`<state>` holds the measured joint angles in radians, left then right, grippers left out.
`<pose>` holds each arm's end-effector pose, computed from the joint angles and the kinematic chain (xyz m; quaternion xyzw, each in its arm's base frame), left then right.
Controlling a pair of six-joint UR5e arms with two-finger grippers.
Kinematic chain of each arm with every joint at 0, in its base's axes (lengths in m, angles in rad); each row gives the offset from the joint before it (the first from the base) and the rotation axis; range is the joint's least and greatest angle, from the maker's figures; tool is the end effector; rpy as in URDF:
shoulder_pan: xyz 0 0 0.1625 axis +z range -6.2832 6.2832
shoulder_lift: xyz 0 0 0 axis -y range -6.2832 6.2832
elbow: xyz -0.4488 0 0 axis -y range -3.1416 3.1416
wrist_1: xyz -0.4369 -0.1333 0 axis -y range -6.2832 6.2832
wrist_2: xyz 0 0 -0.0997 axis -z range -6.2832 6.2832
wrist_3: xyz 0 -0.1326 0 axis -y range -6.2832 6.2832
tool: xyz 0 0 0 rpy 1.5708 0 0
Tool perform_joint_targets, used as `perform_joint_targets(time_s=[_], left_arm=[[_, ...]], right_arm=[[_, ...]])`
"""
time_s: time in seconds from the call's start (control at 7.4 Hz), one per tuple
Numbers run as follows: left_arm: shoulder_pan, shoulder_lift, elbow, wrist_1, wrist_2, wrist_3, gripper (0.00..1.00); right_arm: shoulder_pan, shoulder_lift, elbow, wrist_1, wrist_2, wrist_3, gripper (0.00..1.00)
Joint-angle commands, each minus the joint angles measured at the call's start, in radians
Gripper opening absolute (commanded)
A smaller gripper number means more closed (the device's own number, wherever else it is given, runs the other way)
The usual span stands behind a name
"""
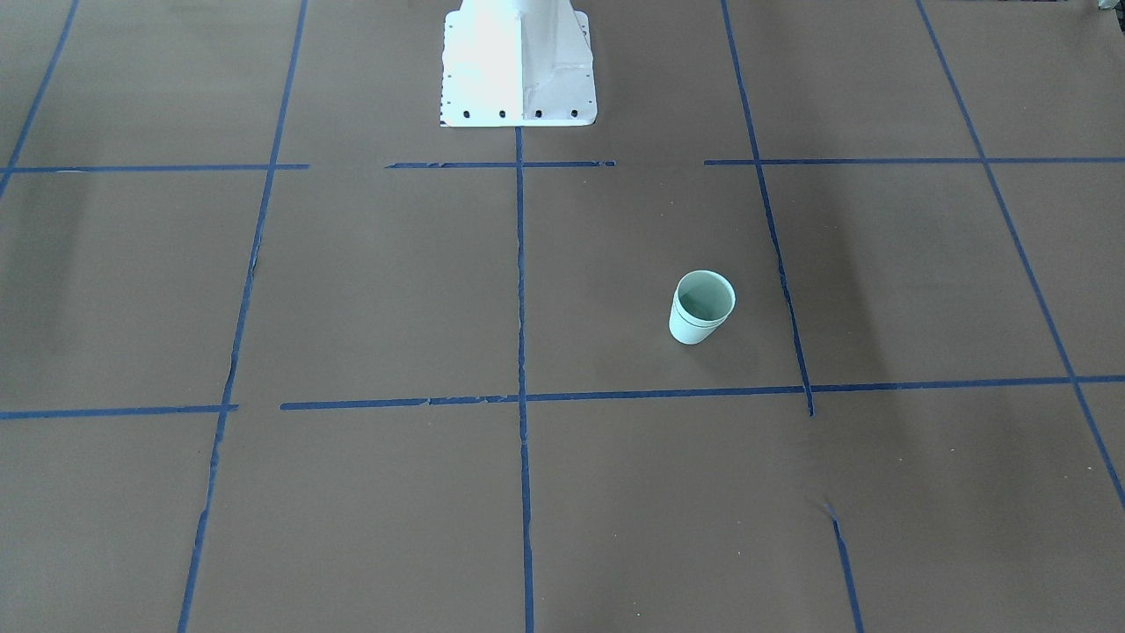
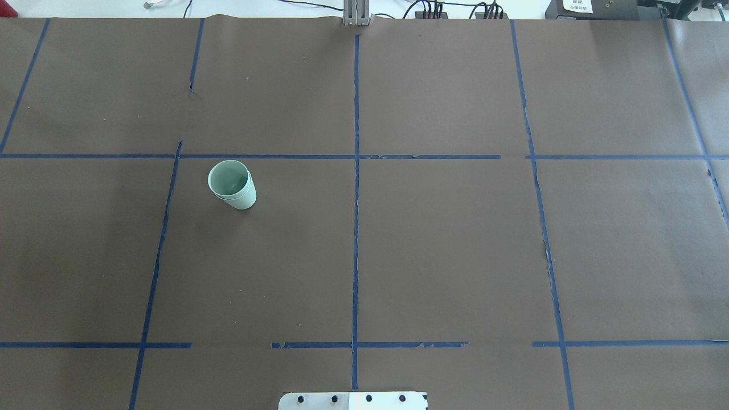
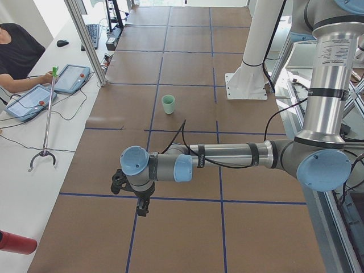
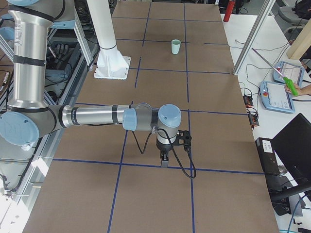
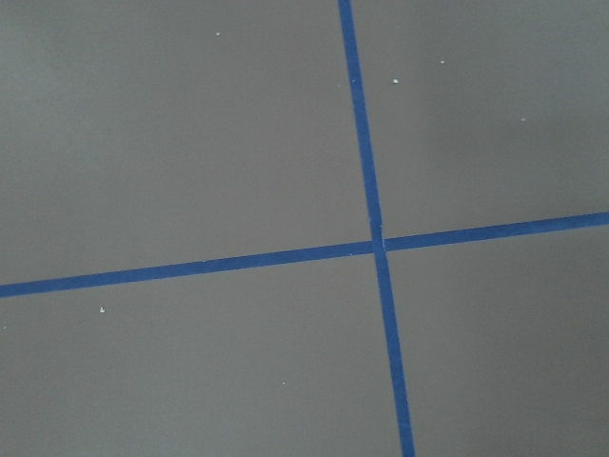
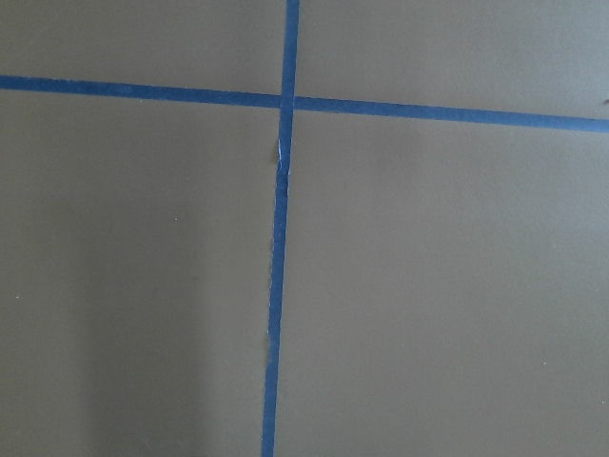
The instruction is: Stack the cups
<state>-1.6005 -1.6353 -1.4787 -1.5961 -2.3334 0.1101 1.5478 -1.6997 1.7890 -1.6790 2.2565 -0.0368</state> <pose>-0.0585 -0.5637 0.7185 0.0249 0.3713 0.0369 0.9274 0.0384 -0.4762 0.6731 -0.0066 -0.3362 -0.0250 0.9414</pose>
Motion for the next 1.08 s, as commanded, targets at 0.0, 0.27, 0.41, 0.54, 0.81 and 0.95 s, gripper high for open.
perform_joint_targets(time_s=[0.0,0.27,0.41,0.54,0.81,0.95], left_arm=[[-0.003,0.009,-0.107,0.121,0.002,0.0,1.0],[-0.004,0.037,-0.117,0.139,0.0,0.0,1.0],[-0.004,0.043,-0.118,0.139,0.0,0.0,1.0],[-0.004,0.045,-0.117,0.139,0.0,0.0,1.0],[-0.004,0.043,-0.117,0.139,0.0,0.0,1.0],[-0.004,0.045,-0.115,0.139,0.002,0.0,1.0]], right_arm=[[0.0,0.0,0.0,0.001,0.0,0.0,1.0],[0.0,0.0,0.0,-0.001,0.0,0.0,1.0],[0.0,0.0,0.001,-0.001,0.0,0.0,1.0],[0.0,0.0,0.001,-0.001,0.0,0.0,1.0],[0.0,0.0,0.0,0.001,0.0,0.0,1.0],[0.0,0.0,0.0,0.001,0.0,0.0,1.0]])
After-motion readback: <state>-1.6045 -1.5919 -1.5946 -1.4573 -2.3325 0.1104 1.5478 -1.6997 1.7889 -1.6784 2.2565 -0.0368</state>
